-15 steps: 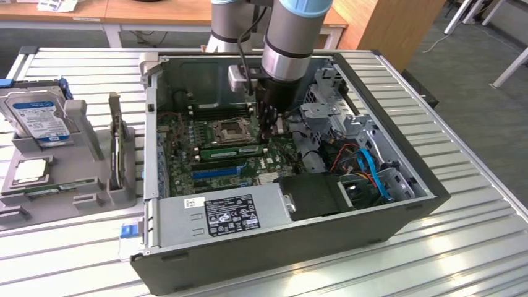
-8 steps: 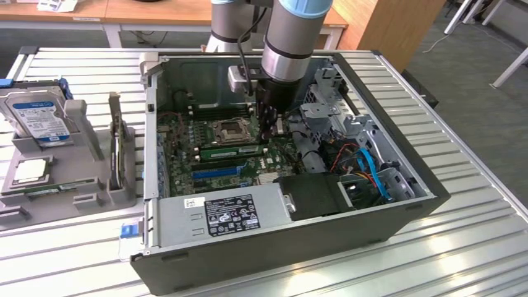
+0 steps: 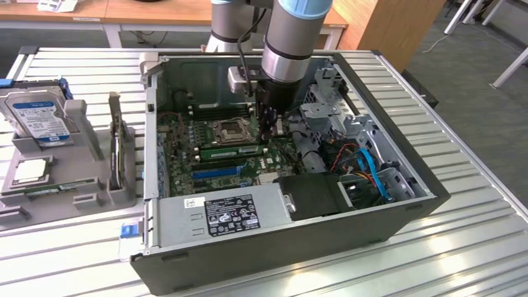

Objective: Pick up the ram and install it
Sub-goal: 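Press down the ram until it locks into place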

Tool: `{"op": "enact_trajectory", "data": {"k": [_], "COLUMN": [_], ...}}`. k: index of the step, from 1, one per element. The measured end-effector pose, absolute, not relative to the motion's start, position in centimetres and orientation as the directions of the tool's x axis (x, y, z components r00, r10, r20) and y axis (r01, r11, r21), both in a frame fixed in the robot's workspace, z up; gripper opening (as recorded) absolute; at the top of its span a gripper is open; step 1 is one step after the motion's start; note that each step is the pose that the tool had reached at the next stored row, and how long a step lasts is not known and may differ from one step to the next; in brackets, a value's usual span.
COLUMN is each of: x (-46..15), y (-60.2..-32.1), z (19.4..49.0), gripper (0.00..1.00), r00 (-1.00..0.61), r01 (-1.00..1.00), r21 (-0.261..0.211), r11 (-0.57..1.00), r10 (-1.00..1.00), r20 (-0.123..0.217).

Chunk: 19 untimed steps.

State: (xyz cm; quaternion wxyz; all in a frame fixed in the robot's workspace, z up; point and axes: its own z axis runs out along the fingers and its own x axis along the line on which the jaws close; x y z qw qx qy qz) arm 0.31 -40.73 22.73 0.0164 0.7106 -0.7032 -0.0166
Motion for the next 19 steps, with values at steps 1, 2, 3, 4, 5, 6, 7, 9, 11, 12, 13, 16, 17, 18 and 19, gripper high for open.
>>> {"op": "enact_trajectory", "data": {"k": [1,2,3,4,5,6,7,9,11,12,13,16,17,18,19], "x": [0.31,0.31,0.31,0.31,0.32,0.31,0.31,0.31,0.31,0.31,0.31,0.31,0.31,0.31,0.31], "y": [-40.73,-40.73,-40.73,-40.73,-40.72,-40.73,-40.73,-40.73,-40.73,-40.73,-40.73,-40.73,-40.73,-40.73,-40.73], "z": [22.73,22.72,22.71,22.7,22.66,22.63,22.62,22.6,22.6,22.6,22.59,22.49,22.48,22.48,22.48], "gripper": [0.1,0.1,0.1,0.1,0.1,0.1,0.1,0.1,0.1,0.1,0.1,0.1,0.1,0.1,0.1], "r00": [0.011,0.011,0.011,0.011,0.011,0.01,0.011,0.011,0.011,0.011,0.011,0.011,0.011,0.011,0.011], "r01": [-0.999,-0.999,-0.999,-0.999,-0.999,-0.999,-0.999,-0.999,-0.999,-0.999,-0.999,-0.999,-0.999,-0.999,-0.999], "r21": [0.047,0.047,0.047,0.047,0.046,0.047,0.047,0.047,0.047,0.047,0.047,0.047,0.047,0.047,0.047], "r11": [-0.011,-0.011,-0.011,-0.011,-0.011,-0.011,-0.011,-0.011,-0.011,-0.011,-0.011,-0.011,-0.011,-0.011,-0.011], "r10": [-1.0,-1.0,-1.0,-1.0,-1.0,-1.0,-1.0,-1.0,-1.0,-1.0,-1.0,-1.0,-1.0,-1.0,-1.0], "r20": [0.0,0.0,-0.001,-0.001,-0.001,-0.001,-0.001,-0.001,-0.001,-0.001,-0.001,-0.001,0.0,0.0,0.0]}}
